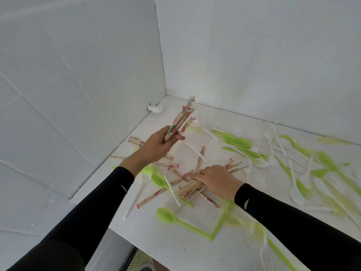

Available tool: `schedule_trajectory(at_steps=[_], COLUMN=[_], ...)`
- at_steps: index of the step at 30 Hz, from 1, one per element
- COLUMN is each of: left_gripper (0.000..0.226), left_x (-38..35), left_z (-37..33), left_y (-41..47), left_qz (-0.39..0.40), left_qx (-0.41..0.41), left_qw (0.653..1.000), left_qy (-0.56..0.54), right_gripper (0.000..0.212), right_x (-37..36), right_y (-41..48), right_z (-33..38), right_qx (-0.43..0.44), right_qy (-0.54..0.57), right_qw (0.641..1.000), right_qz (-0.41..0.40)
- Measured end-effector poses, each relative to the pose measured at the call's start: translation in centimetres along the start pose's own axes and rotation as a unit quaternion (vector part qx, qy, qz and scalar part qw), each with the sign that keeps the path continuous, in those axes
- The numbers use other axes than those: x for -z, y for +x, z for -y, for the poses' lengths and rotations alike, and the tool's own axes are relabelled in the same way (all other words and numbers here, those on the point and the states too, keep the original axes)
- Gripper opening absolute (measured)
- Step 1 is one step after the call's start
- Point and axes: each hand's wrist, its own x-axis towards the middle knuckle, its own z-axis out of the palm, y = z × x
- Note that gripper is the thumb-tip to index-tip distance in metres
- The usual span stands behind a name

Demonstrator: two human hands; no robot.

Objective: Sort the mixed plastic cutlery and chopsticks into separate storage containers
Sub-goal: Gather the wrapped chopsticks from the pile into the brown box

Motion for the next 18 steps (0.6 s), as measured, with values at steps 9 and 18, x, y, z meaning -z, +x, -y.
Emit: schedule_trajectory(at_steps=[9, 18], left_gripper=[0.025, 0.023], left_x=[-1.6, -10.0], left_z=[-3.2, -7.1], left_y=[0.4, 2.9], left_qz=[-0.107, -0.118], left_qx=[-0.003, 0.057], left_qw=[0.975, 0.927], left_qy=[-0.197, -0.351], right_gripper=[0.020, 0.018], right_x=[0.9, 7.1], right_y=[-2.1, -9.8], right_z=[-2.0, -5.8], right_qx=[-0.040, -0.351], right_qy=[0.059, 0.505], right_qw=[0.973, 0.670], right_qz=[-0.219, -0.416])
